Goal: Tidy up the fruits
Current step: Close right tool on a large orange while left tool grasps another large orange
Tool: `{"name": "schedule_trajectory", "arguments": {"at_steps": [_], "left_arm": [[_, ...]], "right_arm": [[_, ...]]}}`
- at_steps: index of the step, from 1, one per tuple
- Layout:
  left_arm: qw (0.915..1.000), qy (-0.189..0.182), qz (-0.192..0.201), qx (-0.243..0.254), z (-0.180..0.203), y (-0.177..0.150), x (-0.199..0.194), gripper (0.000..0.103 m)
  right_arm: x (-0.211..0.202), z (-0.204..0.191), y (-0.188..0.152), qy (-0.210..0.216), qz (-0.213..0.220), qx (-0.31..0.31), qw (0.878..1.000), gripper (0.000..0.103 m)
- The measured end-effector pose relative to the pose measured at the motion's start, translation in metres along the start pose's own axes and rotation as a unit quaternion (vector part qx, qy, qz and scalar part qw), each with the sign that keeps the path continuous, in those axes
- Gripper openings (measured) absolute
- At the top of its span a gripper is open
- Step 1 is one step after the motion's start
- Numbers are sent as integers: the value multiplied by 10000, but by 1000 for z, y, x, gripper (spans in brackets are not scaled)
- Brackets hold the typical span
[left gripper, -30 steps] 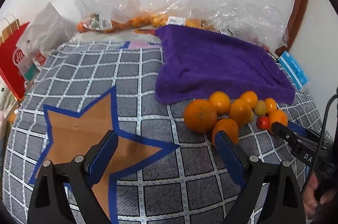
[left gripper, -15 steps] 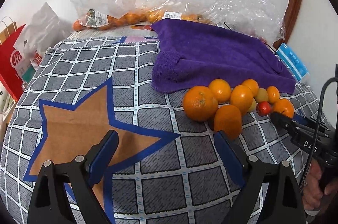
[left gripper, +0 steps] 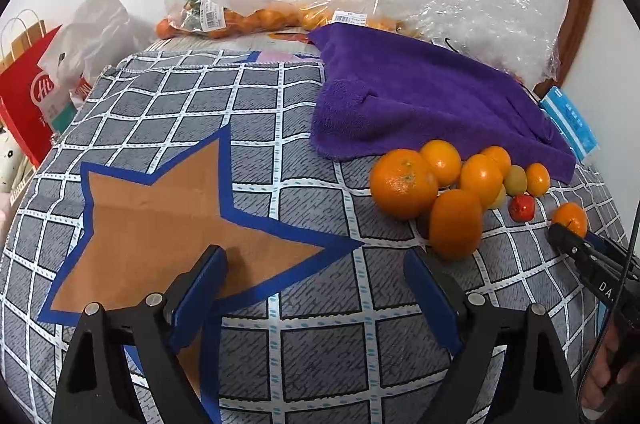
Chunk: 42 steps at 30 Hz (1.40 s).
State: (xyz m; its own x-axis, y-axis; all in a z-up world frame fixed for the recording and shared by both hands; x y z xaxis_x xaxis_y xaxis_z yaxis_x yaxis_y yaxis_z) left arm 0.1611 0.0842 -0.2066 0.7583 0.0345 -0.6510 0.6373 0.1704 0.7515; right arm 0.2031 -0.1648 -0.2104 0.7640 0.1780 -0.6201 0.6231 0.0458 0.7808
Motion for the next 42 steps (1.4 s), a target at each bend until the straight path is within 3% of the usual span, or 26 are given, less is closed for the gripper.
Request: {"name": "schedule_trajectory", "arguments": {"at_steps": [17, 24, 37, 42], "left_arm": [[9997, 49, -145, 192, 5, -2, 2, 88], [9989, -461, -103, 1, 20, 0, -12, 88], [9959, -903, -87, -67, 58, 7, -8, 88], [9956, -900, -169, -208, 66, 10, 2, 76]], "right_arm": [[3, 0, -3, -6, -82, 108, 9999, 41], [-3, 6, -2, 54, 8, 237, 9997, 41], [-18, 35, -6, -131, 132, 436, 9989, 41], [-21, 39, -9, -137, 168, 442, 9988, 41]]}}
Point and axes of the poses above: each gripper's, at about its wrist camera, not at the fingertips, and x roughly the way its jaws point, z to its right, y to its top, the point moved 7 cm from there along x, roughly the way its jaws point, and after that the axes turned 10 degrees about z, right-handed, at the moved point
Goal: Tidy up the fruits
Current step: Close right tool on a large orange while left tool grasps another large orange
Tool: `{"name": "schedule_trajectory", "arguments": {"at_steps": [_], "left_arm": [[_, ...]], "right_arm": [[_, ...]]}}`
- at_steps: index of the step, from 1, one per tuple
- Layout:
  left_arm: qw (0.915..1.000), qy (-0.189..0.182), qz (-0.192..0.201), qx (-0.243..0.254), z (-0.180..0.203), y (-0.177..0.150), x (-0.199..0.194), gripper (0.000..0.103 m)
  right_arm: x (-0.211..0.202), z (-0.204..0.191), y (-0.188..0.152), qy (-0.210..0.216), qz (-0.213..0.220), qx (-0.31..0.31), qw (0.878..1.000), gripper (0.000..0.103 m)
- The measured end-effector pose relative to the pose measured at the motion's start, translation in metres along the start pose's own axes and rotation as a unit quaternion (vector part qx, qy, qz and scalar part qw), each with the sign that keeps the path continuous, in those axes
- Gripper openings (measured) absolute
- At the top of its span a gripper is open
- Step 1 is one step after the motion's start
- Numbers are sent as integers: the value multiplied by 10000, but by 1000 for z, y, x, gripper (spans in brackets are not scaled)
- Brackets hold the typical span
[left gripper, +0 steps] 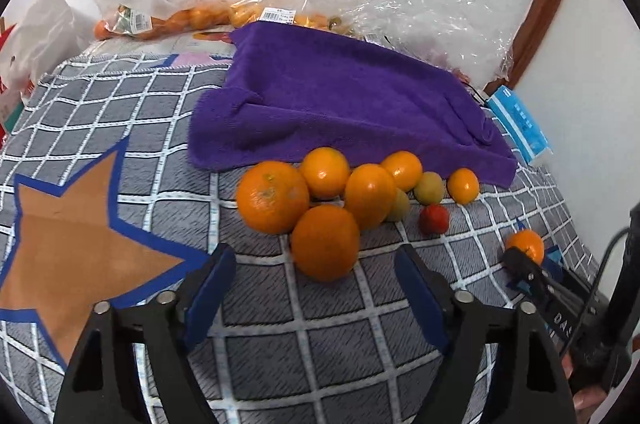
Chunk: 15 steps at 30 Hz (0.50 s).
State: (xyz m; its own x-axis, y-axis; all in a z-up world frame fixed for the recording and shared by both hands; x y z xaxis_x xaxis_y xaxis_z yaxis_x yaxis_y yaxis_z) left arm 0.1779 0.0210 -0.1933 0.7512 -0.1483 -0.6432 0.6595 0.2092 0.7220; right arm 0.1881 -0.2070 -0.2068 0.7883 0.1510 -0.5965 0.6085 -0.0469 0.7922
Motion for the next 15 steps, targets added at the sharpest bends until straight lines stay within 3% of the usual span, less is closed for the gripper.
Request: {"name": "schedule_trajectory", "arguments": {"at_steps": [2, 7, 10, 15], "left_arm": [[9999, 101, 6, -93, -1, 2, 4, 61], [9995, 106, -61, -298, -3, 0, 11, 49], [9990, -129, -40, -419, -1, -1, 10, 34], [9995, -131, -31, -301, 2, -2, 6, 34]], "right_arm": [[0, 1, -1, 30, -7, 42, 10000, 41], [1, 2, -2, 40, -17, 49, 10000, 41], [0, -1, -1, 45, 0, -44, 10000, 41], [-2, -5, 0, 59, 38, -127, 9999, 41]]}}
Point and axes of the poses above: each gripper's, at about its wrist camera, not at the fingertips, and x roughly the way its jaws point, z to its right, y to its top, the point moved 7 cm from there along x, roughly the way its jaws point, and after that the axes turned 10 degrees about z, right-handed, at the moved point
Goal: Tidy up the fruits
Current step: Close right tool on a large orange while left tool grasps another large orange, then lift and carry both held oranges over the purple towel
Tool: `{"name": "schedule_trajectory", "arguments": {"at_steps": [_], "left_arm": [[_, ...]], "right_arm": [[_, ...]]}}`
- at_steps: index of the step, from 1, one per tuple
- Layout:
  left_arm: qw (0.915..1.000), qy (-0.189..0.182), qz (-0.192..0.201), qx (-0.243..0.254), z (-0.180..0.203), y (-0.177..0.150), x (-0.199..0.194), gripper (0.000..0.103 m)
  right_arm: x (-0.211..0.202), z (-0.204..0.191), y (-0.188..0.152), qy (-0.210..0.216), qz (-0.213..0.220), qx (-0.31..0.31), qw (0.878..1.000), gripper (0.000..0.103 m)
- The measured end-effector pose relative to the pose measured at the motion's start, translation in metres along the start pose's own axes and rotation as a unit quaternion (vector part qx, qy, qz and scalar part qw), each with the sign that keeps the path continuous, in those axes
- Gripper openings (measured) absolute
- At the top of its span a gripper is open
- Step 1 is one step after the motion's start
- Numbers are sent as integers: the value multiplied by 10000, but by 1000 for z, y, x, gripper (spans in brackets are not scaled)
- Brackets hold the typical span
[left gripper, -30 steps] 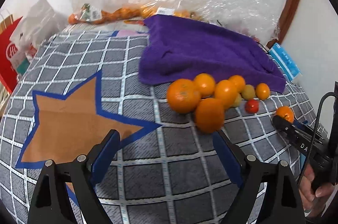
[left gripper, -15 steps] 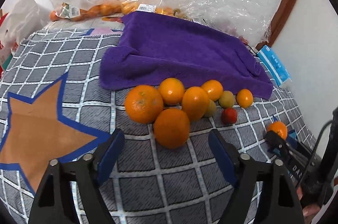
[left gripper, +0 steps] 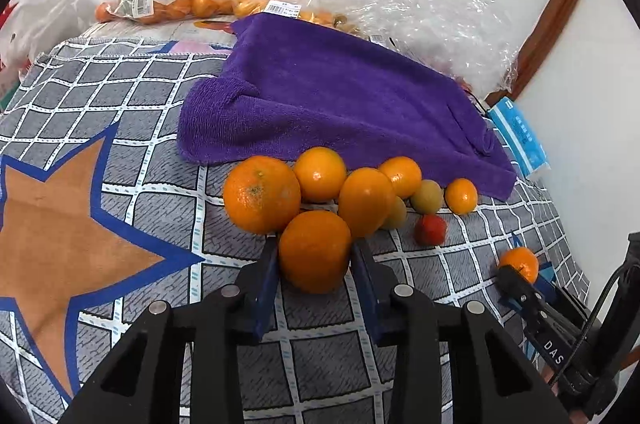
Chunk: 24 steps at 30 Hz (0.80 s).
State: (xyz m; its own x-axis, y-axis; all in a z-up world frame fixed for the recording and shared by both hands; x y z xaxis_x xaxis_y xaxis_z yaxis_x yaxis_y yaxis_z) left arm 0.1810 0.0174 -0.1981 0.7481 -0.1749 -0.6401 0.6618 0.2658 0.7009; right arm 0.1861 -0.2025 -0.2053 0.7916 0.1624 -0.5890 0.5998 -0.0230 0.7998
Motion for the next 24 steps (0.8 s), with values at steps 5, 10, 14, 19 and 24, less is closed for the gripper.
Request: {"name": "schedule_trajectory", "arguments": {"at_steps": [5, 10, 14, 19, 24], "left_arm": [[9999, -103, 5, -82, -2, 0, -9, 34], [9999, -112, 43, -122, -6, 2, -19, 34], [9995, -168, 27, -271, -12, 3, -26, 34], [9994, -156, 113, -294, -14, 7, -36, 34], [9996, -86, 151, -243, -14, 13, -41, 34]], "right_arm": [[-3, -1, 0, -24, 36, -30, 10000, 41], [-7, -4, 0, 34, 61, 24, 10000, 41], [-12, -9, 3, 31, 98, -14, 9999, 41], [-18, -17, 10, 44, 196, -101, 9997, 41], [-21, -21, 17, 36, 258, -168, 9995, 41]]}}
Point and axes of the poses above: each gripper's, at about its wrist camera, not at the fingertips, and x roughly the way its jaws point, z to its right, y to its top, the point moved 7 cm from there along x, roughly the way its jaws point, and after that the axes turned 10 degrees about z, right-handed, at the moved point
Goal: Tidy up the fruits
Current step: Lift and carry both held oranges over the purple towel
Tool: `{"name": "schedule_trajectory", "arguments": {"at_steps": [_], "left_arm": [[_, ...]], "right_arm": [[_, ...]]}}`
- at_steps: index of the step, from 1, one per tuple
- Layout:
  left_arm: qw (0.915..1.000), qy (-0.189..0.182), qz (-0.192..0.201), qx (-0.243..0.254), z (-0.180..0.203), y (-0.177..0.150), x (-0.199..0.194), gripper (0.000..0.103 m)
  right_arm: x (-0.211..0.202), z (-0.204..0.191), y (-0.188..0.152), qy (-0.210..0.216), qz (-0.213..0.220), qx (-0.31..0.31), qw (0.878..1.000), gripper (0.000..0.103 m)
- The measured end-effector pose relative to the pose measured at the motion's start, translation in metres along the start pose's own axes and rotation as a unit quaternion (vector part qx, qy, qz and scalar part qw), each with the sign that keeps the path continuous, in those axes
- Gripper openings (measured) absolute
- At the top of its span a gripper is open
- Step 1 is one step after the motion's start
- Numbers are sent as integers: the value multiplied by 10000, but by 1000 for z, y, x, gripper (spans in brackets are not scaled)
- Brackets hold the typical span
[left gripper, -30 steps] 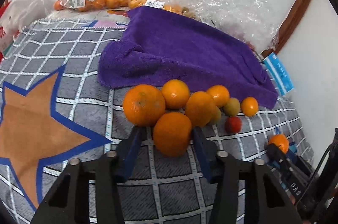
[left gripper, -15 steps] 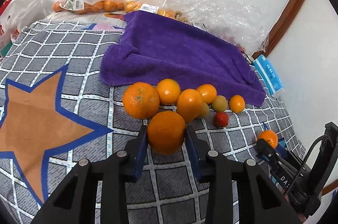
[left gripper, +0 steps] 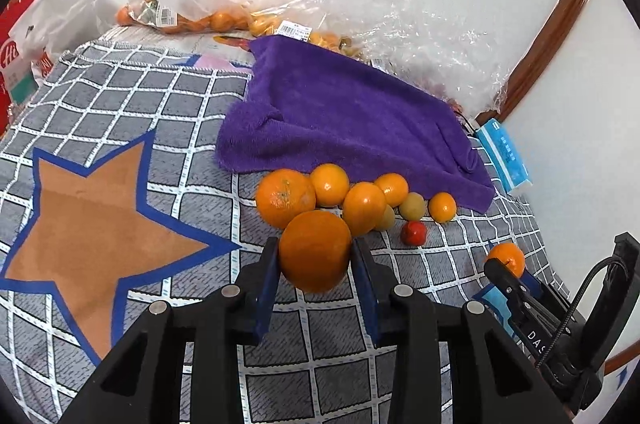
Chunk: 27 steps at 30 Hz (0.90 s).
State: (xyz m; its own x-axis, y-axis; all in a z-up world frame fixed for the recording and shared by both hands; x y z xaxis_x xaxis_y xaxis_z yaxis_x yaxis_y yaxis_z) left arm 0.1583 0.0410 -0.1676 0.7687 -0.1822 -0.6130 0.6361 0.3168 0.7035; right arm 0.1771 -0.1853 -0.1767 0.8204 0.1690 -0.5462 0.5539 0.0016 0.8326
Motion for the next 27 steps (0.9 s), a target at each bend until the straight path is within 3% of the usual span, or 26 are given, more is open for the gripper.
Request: {"name": "schedule_trajectory", "arguments": {"at_steps": [16, 27], "left_arm": [[9997, -29, 222, 80, 13, 37, 2, 34], [9989, -109, 369, 258, 33, 66, 20, 34]], "right_arm": [[-5, 9, 32, 10, 121, 150, 9998, 41], [13, 12, 62, -45, 307, 168, 9994, 41]]}}
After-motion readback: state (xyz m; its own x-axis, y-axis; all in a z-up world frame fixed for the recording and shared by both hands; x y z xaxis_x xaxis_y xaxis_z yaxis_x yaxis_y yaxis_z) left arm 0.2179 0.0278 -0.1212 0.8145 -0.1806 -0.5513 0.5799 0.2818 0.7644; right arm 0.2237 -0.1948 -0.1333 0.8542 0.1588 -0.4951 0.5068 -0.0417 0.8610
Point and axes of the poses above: each gripper's, at about its wrist camera, not at the fingertips, and x roughly the way its jaws point, z to its right, y to its top, the point moved 7 cm from there along x, roughly the way its jaws point, and after that the axes turned 10 degrees about z, right-handed, at the moved point
